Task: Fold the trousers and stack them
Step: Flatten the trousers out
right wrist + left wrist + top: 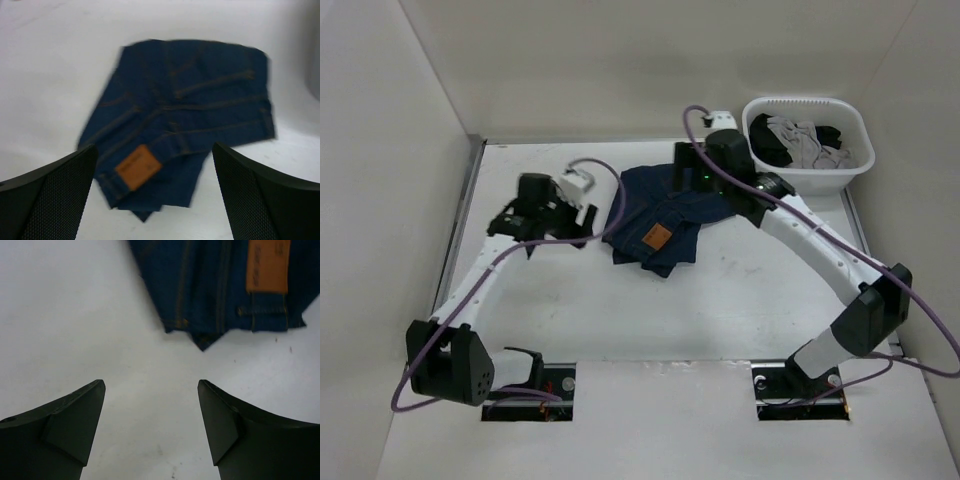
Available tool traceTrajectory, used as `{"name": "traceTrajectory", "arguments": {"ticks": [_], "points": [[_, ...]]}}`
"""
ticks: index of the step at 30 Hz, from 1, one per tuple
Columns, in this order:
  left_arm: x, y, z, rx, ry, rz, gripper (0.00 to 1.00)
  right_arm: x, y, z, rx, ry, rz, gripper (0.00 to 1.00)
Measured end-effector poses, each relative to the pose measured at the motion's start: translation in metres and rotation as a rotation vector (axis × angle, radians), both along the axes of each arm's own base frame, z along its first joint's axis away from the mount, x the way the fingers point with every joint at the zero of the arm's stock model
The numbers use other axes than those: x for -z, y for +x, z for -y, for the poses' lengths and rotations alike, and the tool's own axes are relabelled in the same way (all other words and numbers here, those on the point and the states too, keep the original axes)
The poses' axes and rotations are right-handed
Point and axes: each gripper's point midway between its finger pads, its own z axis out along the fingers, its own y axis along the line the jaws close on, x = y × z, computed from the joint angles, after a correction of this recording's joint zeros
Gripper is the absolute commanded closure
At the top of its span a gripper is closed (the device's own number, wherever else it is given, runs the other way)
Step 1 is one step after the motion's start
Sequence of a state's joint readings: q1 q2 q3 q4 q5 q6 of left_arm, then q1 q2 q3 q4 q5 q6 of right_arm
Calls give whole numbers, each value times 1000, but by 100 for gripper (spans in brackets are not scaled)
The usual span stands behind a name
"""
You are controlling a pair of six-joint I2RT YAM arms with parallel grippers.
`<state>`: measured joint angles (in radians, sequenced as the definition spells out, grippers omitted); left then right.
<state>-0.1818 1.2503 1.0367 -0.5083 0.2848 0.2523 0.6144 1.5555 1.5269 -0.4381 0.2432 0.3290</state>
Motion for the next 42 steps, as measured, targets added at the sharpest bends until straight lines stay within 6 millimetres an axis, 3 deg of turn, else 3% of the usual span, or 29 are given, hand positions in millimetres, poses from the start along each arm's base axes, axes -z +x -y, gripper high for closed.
{"name": "traceTrajectory", "arguments": {"ticks": [3,7,8,11,15,19,21,22,24,26,28,31,33,34,37,39,40,41,42], "points": [[54,-39,43,168,110,-123,26,29,16,53,123,-24,-55,0],[70,-59,77,292,191,-129,27,92,47,98,234,-87,-177,0],[70,-60,81,303,198,-122,27,99,50,101,243,-93,-194,0],[72,-64,100,355,226,-89,27,157,73,114,288,-126,-310,0],[83,-65,124,422,283,-54,27,225,82,119,351,-124,-459,0],[105,-65,163,554,344,8,31,237,83,114,378,-71,-502,0],[124,-59,172,586,380,20,48,237,89,111,390,-33,-509,4],[133,-55,172,585,393,16,57,238,90,110,393,-23,-512,18],[146,-41,166,569,423,21,74,237,92,108,404,13,-519,44],[149,-26,158,538,432,33,92,238,92,105,401,48,-533,83],[144,-7,144,485,432,60,99,240,91,101,386,86,-537,100],[135,19,111,388,436,95,100,251,76,98,383,134,-577,100],[126,34,66,293,449,109,100,255,62,99,382,168,-598,100],[124,35,61,283,453,111,100,254,57,100,380,170,-602,100],[101,46,-4,171,489,153,99,251,29,97,360,169,-620,100],[88,48,-34,136,524,185,98,248,7,77,304,151,-619,97],[77,46,-58,120,561,211,96,247,-8,63,261,135,-626,77],[71,46,-73,105,586,223,94,245,-31,38,183,113,-633,67],[68,46,-82,103,603,230,90,241,-50,13,96,83,-627,40]]}}
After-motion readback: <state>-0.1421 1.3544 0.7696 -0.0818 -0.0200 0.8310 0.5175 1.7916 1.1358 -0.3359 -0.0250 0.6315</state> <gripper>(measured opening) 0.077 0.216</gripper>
